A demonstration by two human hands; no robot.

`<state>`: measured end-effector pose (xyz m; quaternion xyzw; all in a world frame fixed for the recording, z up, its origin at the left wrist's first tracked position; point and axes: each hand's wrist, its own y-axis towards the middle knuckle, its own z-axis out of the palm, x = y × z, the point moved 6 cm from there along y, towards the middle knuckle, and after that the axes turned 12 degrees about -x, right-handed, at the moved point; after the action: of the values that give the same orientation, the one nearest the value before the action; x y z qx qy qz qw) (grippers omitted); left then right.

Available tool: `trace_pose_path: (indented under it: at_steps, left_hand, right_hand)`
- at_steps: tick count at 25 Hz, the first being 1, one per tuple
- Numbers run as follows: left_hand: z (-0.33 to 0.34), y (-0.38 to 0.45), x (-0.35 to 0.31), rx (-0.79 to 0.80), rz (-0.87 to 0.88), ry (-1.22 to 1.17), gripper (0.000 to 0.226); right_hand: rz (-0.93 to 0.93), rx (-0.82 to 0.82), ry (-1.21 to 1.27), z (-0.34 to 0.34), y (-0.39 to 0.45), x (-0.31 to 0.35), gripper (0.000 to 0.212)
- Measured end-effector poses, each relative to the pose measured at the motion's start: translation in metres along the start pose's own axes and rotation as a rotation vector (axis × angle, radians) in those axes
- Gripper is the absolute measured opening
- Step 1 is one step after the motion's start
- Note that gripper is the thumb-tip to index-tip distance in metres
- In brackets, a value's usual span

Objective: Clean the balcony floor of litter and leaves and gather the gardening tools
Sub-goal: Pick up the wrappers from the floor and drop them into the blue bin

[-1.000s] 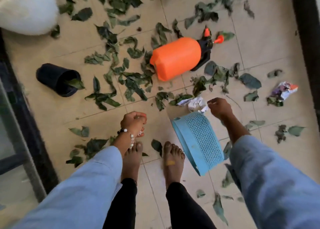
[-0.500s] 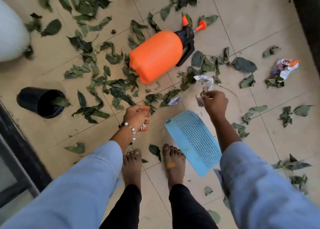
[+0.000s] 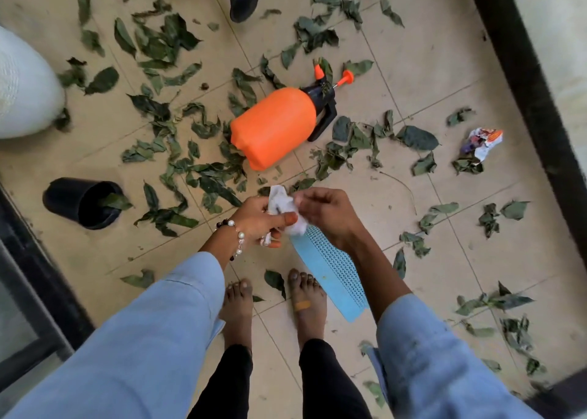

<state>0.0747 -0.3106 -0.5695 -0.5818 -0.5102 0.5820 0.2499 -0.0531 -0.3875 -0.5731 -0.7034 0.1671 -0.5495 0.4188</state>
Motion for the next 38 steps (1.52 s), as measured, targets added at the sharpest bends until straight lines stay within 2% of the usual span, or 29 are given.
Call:
trace_pose_path:
  at_steps: [1, 2, 3, 4, 5, 6, 7, 9, 12, 15, 18, 19, 21, 22, 23, 25, 29, 31, 33, 35, 36, 38]
  left_hand:
    - [-0.007, 0.006, 0.007, -0.070, -0.020, 0.010, 0.017]
    - [-0.016, 0.013, 0.015, -0.148, -0.039, 0.021, 0.012]
    - [-0.024, 0.018, 0.023, -0.213, -0.070, 0.017, 0.009]
    - [-0.032, 0.024, 0.032, -0.261, -0.105, 0.006, 0.010]
    - [-0.038, 0.029, 0.041, -0.291, -0.131, -0.001, 0.012]
    - [-0.044, 0.033, 0.049, -0.314, -0.143, -0.001, 0.013]
    - [-0.049, 0.037, 0.057, -0.339, -0.146, -0.008, 0.013]
    - [-0.057, 0.043, 0.070, -0.390, -0.133, -0.047, 0.012]
    - [-0.060, 0.045, 0.078, -0.411, -0.088, -0.108, 0.012]
    - [-0.063, 0.038, 0.079, -0.417, -0.104, -0.186, 0.010]
    - [-0.061, 0.017, 0.064, -0.437, -0.116, -0.249, 0.023]
    - [-0.059, 0.008, 0.055, -0.437, -0.120, -0.280, 0.022]
    - [-0.049, -0.018, 0.024, -0.391, -0.111, -0.325, 0.021]
    - [-0.040, -0.034, 0.005, -0.353, -0.094, -0.328, 0.026]
    - [-0.029, -0.052, -0.015, -0.310, -0.069, -0.317, 0.027]
    - [-0.009, -0.091, -0.056, -0.258, -0.004, -0.297, 0.015]
    - [0.025, -0.150, -0.121, -0.143, 0.066, -0.375, 0.049]
    - [0.045, -0.173, -0.142, -0.059, 0.076, -0.418, 0.052]
    - [0.068, -0.198, -0.160, 0.037, 0.023, -0.440, 0.033]
    - [0.089, -0.215, -0.167, 0.106, -0.056, -0.417, 0.018]
    - [0.097, -0.219, -0.167, 0.093, -0.069, -0.386, 0.014]
    - [0.113, -0.217, -0.169, -0.010, -0.052, -0.265, 0.021]
  right_hand:
    - [0.053, -0.060, 0.033, -0.005, 0.014, -0.006, 0.010]
    - [-0.001, -0.152, -0.155, -0.015, 0.034, -0.008, 0.013]
    - [-0.135, -0.194, -0.538, -0.023, 0.053, -0.008, 0.015]
    - [-0.250, -0.142, -0.973, -0.020, 0.067, -0.012, 0.019]
    - [-0.316, -0.016, -1.304, -0.013, 0.078, -0.021, 0.025]
    - [-0.330, 0.113, -1.497, -0.007, 0.086, -0.032, 0.029]
    - [-0.310, 0.214, -1.590, -0.002, 0.092, -0.041, 0.032]
    - [-0.265, 0.284, -1.655, 0.004, 0.102, -0.056, 0.039]
    - [-0.286, 0.205, -1.730, 0.010, 0.112, -0.070, 0.041]
    - [-0.297, -0.053, -1.510, 0.003, 0.108, -0.066, 0.030]
    - [-0.311, -0.342, -0.955, -0.021, 0.073, -0.037, 0.013]
    - [-0.289, -0.387, -0.731, -0.030, 0.054, -0.026, 0.008]
    - [-0.211, -0.385, -0.355, -0.040, 0.007, 0.001, 0.021]
    - [-0.209, -0.368, -0.253, -0.041, -0.017, 0.016, 0.028]
    - [-0.239, -0.361, -0.210, -0.043, -0.041, 0.033, 0.031]
    - [-0.341, -0.395, -0.209, -0.044, -0.085, 0.068, 0.027]
    - [-0.444, -0.576, -0.126, -0.060, -0.155, 0.123, 0.011]
    - [-0.497, -0.609, -0.113, -0.076, -0.183, 0.145, 0.018]
    - [-0.558, -0.550, -0.181, -0.087, -0.204, 0.160, 0.031]
    - [-0.606, -0.479, -0.269, -0.096, -0.219, 0.166, 0.032]
    - [-0.617, -0.446, -0.289, -0.101, -0.224, 0.165, 0.032]
    - [-0.567, -0.403, -0.247, -0.123, -0.228, 0.162, 0.033]
